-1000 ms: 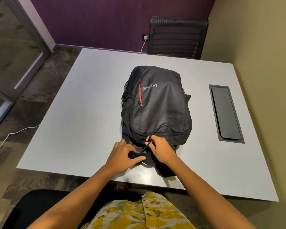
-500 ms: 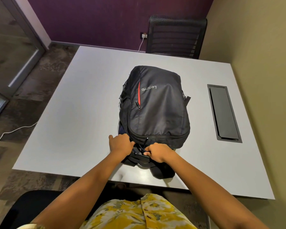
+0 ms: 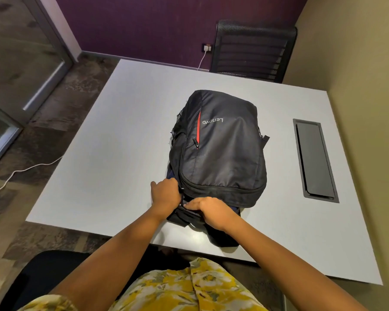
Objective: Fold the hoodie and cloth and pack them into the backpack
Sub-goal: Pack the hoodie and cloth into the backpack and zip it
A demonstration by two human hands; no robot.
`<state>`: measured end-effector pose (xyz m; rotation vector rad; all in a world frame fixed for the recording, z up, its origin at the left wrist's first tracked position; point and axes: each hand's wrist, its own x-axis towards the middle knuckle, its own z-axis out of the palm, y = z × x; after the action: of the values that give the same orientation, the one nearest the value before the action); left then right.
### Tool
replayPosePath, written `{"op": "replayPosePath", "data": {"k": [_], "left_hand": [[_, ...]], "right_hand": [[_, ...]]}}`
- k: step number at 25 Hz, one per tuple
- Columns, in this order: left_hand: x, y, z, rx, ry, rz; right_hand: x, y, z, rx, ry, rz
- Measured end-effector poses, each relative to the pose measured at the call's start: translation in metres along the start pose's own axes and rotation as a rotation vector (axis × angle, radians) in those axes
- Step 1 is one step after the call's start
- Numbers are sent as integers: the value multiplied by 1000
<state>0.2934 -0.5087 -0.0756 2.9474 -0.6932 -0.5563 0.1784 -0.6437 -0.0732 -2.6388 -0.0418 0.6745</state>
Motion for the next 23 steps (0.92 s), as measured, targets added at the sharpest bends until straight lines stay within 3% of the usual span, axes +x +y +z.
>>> {"op": "replayPosePath", "data": {"k": [4,7,10,13,15,18,20,23], "left_hand": [[3,-20,-4,-209,-129,82],[-1,-46,-10,-367,-121,236],[-3,-71,-5,-266,-12,444],[-1,-88,9,-64,189,525],[1,-92,14,13,276,528],[2,-88,16,-24,325,550],[2,-85,17,-190,255,511],[-2,-84,15,-570,128,403]], "right_hand": [[-2,-6,-8,-177,-86,134],[-1,-15,-16,-248,86,160],[9,-21,-19,-97,351,-55],[33,-25,-18,-316,535,-320],[51,-31,-17,-607,444,-215],[68,-36,-8,-890,118,-30],[75,-35,-12,-778,100,-85],[73,-26,-26,-214,198,-256]]}}
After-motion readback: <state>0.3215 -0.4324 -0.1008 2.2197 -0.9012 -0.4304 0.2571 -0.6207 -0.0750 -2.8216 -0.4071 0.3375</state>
